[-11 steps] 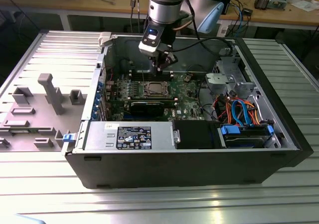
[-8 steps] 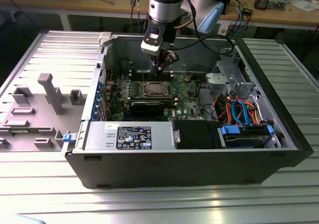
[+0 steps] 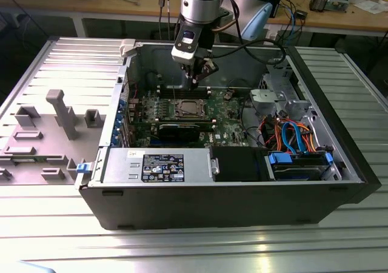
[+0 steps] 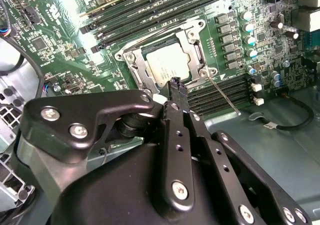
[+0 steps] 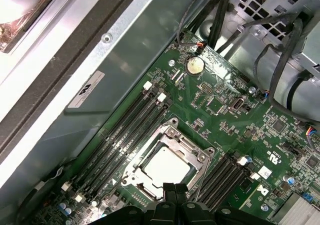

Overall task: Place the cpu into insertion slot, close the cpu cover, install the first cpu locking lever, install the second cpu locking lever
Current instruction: 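Install the first cpu locking lever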

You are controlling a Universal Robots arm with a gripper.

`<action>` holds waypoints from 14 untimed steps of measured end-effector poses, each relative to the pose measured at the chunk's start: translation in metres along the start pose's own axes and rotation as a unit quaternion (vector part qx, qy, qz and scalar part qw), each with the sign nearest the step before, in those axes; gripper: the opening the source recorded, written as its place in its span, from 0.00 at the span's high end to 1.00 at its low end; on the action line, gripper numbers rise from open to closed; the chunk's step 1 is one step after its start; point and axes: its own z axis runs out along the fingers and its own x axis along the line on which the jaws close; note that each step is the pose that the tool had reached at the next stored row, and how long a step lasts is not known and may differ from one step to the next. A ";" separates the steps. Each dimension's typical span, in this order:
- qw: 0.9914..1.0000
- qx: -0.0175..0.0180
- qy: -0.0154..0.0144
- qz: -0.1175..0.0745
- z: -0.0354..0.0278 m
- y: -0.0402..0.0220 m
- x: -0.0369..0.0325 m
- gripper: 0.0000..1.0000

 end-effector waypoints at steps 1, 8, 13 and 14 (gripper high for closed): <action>1.000 0.000 0.000 0.000 0.0000 0.0000 0.0000 0.89; 1.000 0.000 0.000 0.000 0.0000 0.0000 0.0000 0.89; 1.000 0.000 0.000 -0.012 -0.0001 0.0000 0.0000 0.89; 1.000 0.000 0.000 -0.022 -0.0001 -0.0001 0.0000 0.89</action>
